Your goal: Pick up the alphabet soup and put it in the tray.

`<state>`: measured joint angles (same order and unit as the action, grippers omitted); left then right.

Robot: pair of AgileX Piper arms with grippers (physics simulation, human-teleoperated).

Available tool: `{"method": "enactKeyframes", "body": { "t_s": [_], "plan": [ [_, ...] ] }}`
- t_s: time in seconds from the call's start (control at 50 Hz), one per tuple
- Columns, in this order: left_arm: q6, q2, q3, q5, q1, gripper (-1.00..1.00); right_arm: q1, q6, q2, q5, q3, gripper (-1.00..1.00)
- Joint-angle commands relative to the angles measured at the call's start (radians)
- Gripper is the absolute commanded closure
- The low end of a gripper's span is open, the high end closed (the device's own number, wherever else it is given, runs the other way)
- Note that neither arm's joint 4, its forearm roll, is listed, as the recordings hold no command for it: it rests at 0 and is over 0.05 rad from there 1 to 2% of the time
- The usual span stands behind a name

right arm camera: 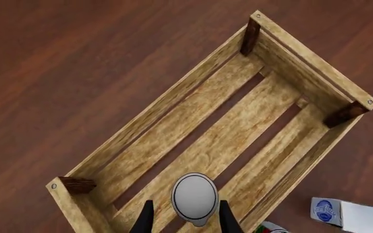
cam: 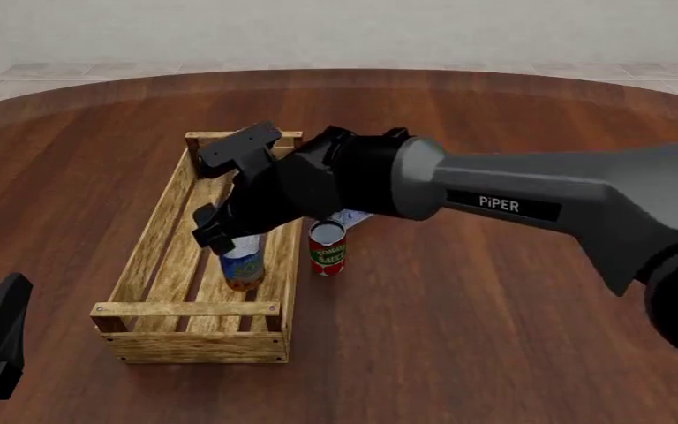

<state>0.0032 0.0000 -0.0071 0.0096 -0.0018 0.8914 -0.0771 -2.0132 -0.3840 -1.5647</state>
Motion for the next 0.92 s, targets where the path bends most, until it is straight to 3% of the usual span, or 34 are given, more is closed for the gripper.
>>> {"method": "enactKeyframes", "body": {
  "t_s": [0.02, 0.92],
  "plan": [
    [0.000, 0.002, 0.001, -0.006, 0.002, -1.00, -0.001, 0.016, 0.067, -0.011, 0.035, -1.00],
    [0.000, 0.002, 0.001, -0.006, 0.002, -1.00, -0.032, 0.028, 0.469, 0.051, 0.394, -1.00]
  ]
}}
